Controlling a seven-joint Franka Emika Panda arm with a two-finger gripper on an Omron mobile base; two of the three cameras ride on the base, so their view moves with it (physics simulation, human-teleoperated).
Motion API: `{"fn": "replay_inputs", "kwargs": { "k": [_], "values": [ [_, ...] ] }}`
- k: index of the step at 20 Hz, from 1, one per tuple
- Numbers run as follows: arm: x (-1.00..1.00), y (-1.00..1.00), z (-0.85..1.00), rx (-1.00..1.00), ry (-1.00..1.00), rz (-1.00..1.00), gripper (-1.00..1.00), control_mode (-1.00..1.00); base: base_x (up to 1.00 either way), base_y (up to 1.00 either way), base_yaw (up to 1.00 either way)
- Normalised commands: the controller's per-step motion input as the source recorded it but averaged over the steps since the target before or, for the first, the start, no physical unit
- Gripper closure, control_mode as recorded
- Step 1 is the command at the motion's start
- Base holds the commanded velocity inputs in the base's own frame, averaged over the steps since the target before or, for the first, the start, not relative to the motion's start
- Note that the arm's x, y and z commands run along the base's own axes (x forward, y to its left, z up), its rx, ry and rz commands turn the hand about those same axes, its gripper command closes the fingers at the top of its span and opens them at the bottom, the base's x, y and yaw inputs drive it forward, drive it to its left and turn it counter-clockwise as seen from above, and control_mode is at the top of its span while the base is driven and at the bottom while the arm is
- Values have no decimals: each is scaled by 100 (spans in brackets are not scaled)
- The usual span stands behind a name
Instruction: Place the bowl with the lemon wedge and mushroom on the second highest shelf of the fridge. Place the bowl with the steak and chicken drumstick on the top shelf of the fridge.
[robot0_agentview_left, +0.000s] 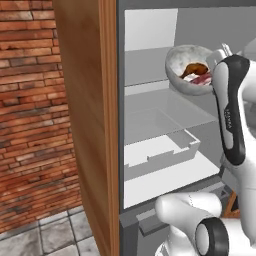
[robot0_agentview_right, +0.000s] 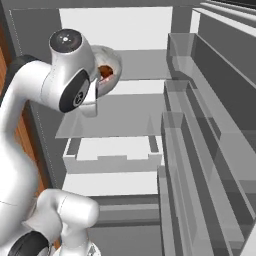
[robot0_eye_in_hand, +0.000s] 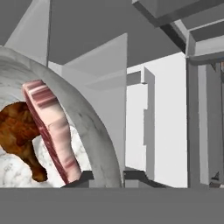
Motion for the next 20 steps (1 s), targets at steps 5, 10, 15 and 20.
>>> {"fn": "replay_inputs", "kwargs": {
  "k": [5, 10, 15, 20],
  "values": [
    [95, 0, 23, 0, -9, 0, 100, -100, 0, 0, 0],
    [78, 0, 26, -3, -11, 0, 100, -100, 0, 0, 0],
    [76, 0, -12, 0, 1, 0, 100, -100, 0, 0, 0],
    [61, 0, -27, 0, 4, 0, 100, -100, 0, 0, 0]
  ]
}}
